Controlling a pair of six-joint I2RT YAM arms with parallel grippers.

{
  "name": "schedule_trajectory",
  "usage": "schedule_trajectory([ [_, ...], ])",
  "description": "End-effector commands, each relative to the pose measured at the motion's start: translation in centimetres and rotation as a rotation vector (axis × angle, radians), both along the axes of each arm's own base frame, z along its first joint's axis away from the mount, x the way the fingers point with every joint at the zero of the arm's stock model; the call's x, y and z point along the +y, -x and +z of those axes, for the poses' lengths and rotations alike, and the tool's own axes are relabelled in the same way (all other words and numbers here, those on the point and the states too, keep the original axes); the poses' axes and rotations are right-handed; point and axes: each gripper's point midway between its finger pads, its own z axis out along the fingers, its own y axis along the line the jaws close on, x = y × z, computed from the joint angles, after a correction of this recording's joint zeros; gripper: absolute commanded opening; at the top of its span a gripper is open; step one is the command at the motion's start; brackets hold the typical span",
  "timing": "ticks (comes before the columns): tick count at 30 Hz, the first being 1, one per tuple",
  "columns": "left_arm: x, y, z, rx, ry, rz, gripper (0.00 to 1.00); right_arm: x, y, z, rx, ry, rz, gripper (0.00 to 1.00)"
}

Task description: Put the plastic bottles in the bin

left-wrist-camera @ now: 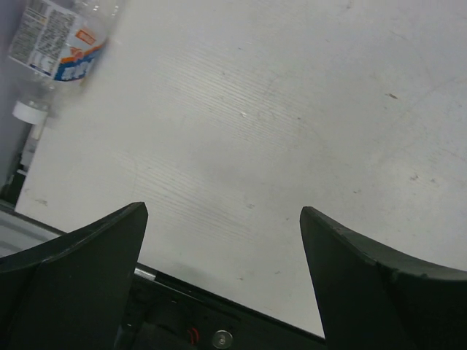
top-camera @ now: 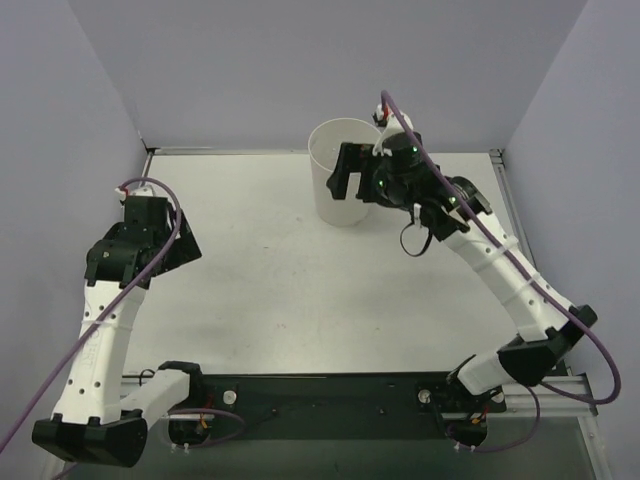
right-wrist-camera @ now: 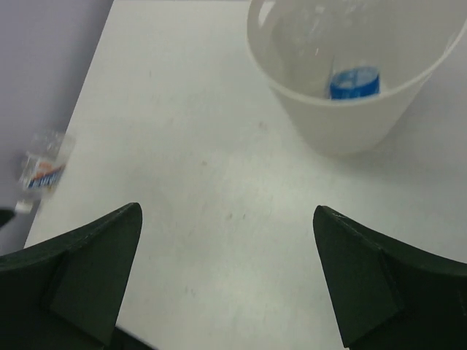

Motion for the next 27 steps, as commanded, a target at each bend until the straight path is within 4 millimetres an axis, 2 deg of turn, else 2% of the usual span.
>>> schedule_trajectory([
  [1, 4.0, -0.1, 0.4, 0.062, -0.222, 0.059, 0.97, -0.2, 8.3, -5.5, 0.238, 0.023, 0.083, 0.97],
  [2, 4.4, -1.0, 0.2, 0.065, -0.249, 0.066, 0.97, -0.4, 9.7, -5.3, 0.245, 0.01, 0.11, 0.97],
  [3, 5.2, -1.2, 0.1, 0.071, -0.299, 0.091, 0.98, -0.9, 10.7, -6.6, 0.283, 0.033, 0.115, 0.97],
  [4, 5.7, -1.3, -1.0, 0.11, -0.342, 0.075, 0.98, -1.2, 11.2, -6.7, 0.29, 0.036, 0.12, 0.98],
  [5, 6.0, -2.6, -1.5, 0.109, -0.368, 0.074, 0.97, -1.4, 11.9, -6.4, 0.285, 0.037, 0.145, 0.97],
  [6, 7.0, -2.7, -1.9, 0.129, -0.425, 0.099, 0.97, -1.7, 12.4, -6.5, 0.292, 0.05, 0.157, 0.98],
  [7, 7.4, -3.0, -2.5, 0.154, -0.461, 0.089, 0.97, -1.9, 12.7, -6.4, 0.29, 0.057, 0.165, 0.97],
  [8, 7.9, -3.7, -4.0, 0.193, -0.494, 0.092, 0.97, -2.1, 13.0, -6.2, 0.285, 0.068, 0.173, 0.98],
  [13, 10.4, -5.1, -7.2, 0.339, -0.656, 0.078, 0.98, -2.1, 14.2, -6.1, 0.318, 0.08, 0.22, 0.97],
  [14, 10.8, -5.8, -8.4, 0.354, -0.667, 0.078, 0.98, -1.8, 14.4, -6.0, 0.323, 0.075, 0.229, 0.97],
  [17, 11.1, -6.9, -10.2, 0.407, -0.683, 0.091, 0.97, -1.3, 15.1, -6.1, 0.349, 0.072, 0.259, 0.98],
  [19, 11.8, -7.2, -11.2, 0.443, -0.701, 0.125, 0.97, -1.0, 15.5, -6.2, 0.364, 0.078, 0.278, 0.97],
  [20, 12.2, -7.3, -12.6, 0.491, -0.691, 0.131, 0.97, -0.8, 15.6, -6.1, 0.368, 0.078, 0.284, 0.97],
  [21, 13.2, -7.1, -13.2, 0.514, -0.673, 0.169, 0.97, -0.9, 15.8, -6.1, 0.375, 0.089, 0.29, 0.97],
  [23, 13.8, -7.7, -14.7, 0.533, -0.666, 0.176, 0.97, -0.7, 16.0, -6.4, 0.392, 0.112, 0.305, 0.97],
  [27, 15.6, -8.7, -16.2, 0.537, -0.716, 0.148, 0.97, -0.5, 16.5, -6.4, 0.416, 0.127, 0.325, 0.97],
])
